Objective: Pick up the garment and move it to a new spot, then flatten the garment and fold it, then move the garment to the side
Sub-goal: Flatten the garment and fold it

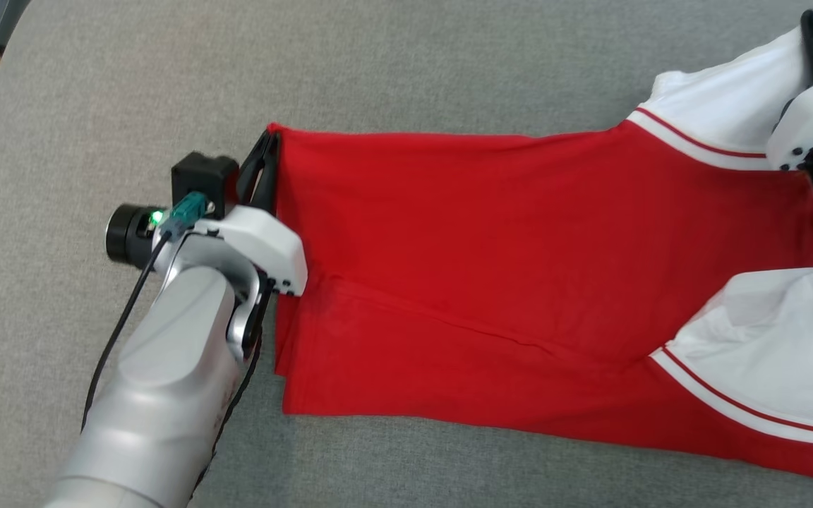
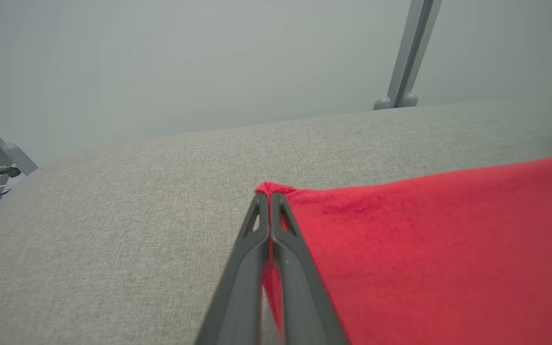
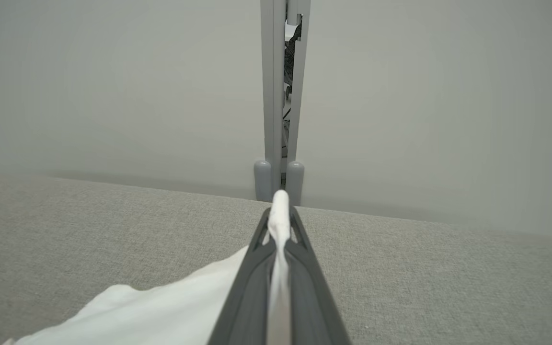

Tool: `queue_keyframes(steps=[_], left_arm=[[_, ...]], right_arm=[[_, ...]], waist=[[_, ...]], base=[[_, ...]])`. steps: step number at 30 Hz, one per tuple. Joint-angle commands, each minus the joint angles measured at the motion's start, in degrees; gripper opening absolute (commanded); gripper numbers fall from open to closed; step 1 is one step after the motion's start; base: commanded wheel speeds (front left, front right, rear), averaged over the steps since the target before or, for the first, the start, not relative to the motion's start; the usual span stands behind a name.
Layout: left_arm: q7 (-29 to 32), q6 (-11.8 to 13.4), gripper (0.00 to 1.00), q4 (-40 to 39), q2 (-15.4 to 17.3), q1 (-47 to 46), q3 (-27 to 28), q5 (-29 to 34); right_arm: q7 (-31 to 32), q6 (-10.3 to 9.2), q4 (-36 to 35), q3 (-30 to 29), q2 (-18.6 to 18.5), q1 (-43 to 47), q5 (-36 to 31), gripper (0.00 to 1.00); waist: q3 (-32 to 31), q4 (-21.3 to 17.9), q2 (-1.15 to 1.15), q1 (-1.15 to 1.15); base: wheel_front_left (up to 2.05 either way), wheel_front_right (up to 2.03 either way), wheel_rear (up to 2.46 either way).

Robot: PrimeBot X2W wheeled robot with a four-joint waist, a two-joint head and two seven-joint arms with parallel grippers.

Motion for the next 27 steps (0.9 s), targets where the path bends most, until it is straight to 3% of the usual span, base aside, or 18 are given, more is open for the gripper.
queue_keyframes(steps=[1, 5, 17, 27], left_arm=[[-0.25, 0.25, 0.0, -0.26, 0.68, 1.84, 0.8, 0.68], [-0.25, -0.04, 0.0, -1.0, 1.21, 4.79, 2.53, 1.71], [-0.26, -1.01, 0.0, -6.28, 1.21, 20.24, 9.33, 5.24], [-0.26, -1.98, 0.0, -7.61, 0.6, 29.18, 13.41, 7.75]], right_arm=[[-0.5, -0.02, -1.16, -1.21, 0.17, 2.1, 1.62, 0.0], [-0.55, -0.02, -6.45, -2.38, 0.85, 6.48, 3.57, 0.0], [-0.55, -0.02, -23.87, -3.43, 3.36, 31.62, 9.35, 0.0], [-0.54, -0.02, -26.56, -5.4, 6.03, 44.39, 9.98, 0.0]], waist=[[-2.19, -1.65, 0.0, 0.0], [-4.45, -3.23, 0.0, 0.0], [-13.13, -7.59, 0.0, 0.0], [-16.74, -9.15, 0.0, 0.0]], base=[[0.0, 0.0, 0.0], [0.0, 0.0, 0.0], [0.0, 0.0, 0.0], [0.0, 0.0, 0.0]])
